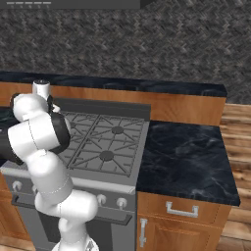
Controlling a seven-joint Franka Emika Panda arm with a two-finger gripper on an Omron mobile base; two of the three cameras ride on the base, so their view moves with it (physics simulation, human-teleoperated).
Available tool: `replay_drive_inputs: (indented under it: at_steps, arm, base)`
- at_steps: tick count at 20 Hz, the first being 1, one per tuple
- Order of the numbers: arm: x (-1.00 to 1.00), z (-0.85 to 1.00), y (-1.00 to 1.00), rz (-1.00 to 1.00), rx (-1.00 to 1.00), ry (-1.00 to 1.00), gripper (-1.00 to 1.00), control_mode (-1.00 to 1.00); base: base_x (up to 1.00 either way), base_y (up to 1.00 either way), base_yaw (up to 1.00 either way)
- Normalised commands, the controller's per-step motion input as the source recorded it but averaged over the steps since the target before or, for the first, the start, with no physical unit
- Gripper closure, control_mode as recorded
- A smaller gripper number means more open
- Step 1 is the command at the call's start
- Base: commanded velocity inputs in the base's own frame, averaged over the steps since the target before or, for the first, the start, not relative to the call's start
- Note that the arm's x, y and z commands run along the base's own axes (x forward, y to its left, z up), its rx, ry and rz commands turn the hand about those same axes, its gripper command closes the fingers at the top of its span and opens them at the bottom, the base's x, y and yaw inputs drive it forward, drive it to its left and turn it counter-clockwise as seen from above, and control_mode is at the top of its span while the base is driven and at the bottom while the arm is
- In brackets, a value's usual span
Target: Retrieve the frozen meat and place it in the pot on a burner. Then turn the burner on.
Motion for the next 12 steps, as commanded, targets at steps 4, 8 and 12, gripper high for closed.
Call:
replay_drive_inputs:
  at_steps: [4,8,12]
  arm:
    - [0.28,-0.14,0.0,-0.02,0.0,0.0,1.0,-1.0]
    - [0.3,-0.22,0.08,-0.03,0.0,0.0,1.0,-1.0]
    - [0.34,-0.24,0.15,-0.04,0.0,0.0,1.0,-1.0]
  base:
    - [0.0,0.0,0.0]
    - [0.0,0.0,0.0]
    - [0.0,0.0,0.0]
